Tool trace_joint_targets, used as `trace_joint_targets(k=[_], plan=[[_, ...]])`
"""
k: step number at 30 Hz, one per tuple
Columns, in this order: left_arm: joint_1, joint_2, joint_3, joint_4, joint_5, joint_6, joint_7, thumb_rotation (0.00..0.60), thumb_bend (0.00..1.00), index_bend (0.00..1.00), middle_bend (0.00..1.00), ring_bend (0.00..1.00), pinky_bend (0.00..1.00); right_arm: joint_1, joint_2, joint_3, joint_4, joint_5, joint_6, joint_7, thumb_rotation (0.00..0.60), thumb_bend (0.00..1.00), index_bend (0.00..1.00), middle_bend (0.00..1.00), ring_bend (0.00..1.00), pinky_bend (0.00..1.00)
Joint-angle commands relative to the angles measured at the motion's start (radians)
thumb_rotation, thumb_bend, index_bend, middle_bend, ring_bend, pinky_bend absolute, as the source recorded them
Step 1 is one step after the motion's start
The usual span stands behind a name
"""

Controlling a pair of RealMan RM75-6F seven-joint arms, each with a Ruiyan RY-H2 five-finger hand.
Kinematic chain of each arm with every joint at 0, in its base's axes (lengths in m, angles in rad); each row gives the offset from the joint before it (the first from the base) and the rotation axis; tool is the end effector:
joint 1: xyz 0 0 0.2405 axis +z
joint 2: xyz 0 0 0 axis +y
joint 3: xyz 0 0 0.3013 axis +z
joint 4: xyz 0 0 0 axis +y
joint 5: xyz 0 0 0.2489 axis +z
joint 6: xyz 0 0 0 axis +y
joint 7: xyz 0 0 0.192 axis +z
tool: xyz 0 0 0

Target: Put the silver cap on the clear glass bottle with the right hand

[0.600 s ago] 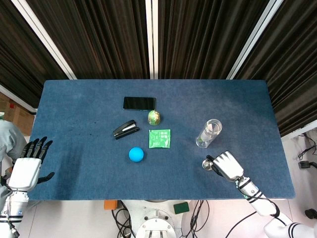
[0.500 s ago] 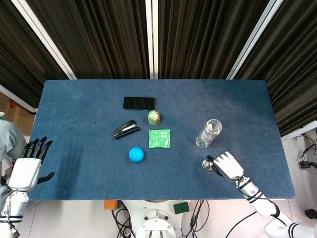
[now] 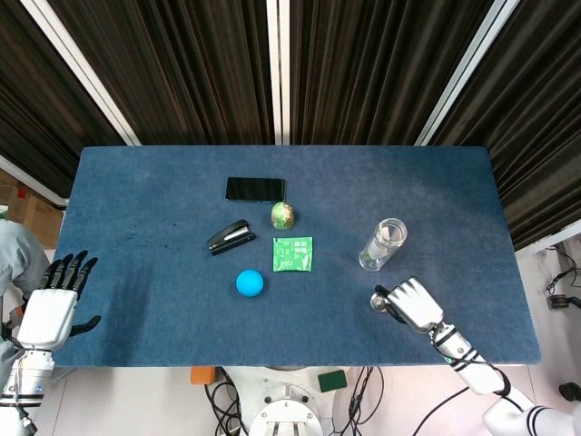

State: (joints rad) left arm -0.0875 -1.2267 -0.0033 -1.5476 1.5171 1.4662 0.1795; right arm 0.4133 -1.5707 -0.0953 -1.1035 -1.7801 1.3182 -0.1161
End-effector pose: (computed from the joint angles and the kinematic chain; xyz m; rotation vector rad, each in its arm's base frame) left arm -0.3713 0.2249 0.0954 -1.4868 -0.8343 -0.7750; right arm -0.3049 -0.3021 -0.0579 2.0485 -0.5152 0.9225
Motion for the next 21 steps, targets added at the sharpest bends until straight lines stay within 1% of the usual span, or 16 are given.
trace_joint_targets(k=[1, 9, 16, 21], plan=[[0.000, 0.000, -0.001, 0.001, -0.001, 0.000, -0.001, 0.600, 0.00, 0.10, 0.03, 0.01, 0.10, 0.002, -0.001, -0.001, -0.002, 0.000, -0.004, -0.001, 0.600, 0.35, 0.45, 0.95, 0.99, 1.00], [0.001, 0.001, 0.000, 0.008, -0.003, 0.000, -0.010, 0.600, 0.00, 0.10, 0.03, 0.01, 0.10, 0.006, -0.005, -0.001, -0.006, 0.008, -0.022, -0.013, 0.600, 0.35, 0.48, 0.95, 0.99, 1.00], [0.004, -0.001, 0.001, 0.017, -0.004, 0.001, -0.021, 0.600, 0.00, 0.10, 0.03, 0.01, 0.10, 0.006, -0.015, 0.002, 0.000, 0.013, -0.023, -0.023, 0.600, 0.35, 0.54, 0.95, 0.99, 1.00], [0.005, -0.001, 0.001, 0.022, -0.005, 0.002, -0.026, 0.600, 0.00, 0.10, 0.03, 0.01, 0.10, 0.007, -0.017, 0.003, -0.002, 0.017, -0.028, -0.030, 0.600, 0.36, 0.55, 0.95, 0.99, 1.00]])
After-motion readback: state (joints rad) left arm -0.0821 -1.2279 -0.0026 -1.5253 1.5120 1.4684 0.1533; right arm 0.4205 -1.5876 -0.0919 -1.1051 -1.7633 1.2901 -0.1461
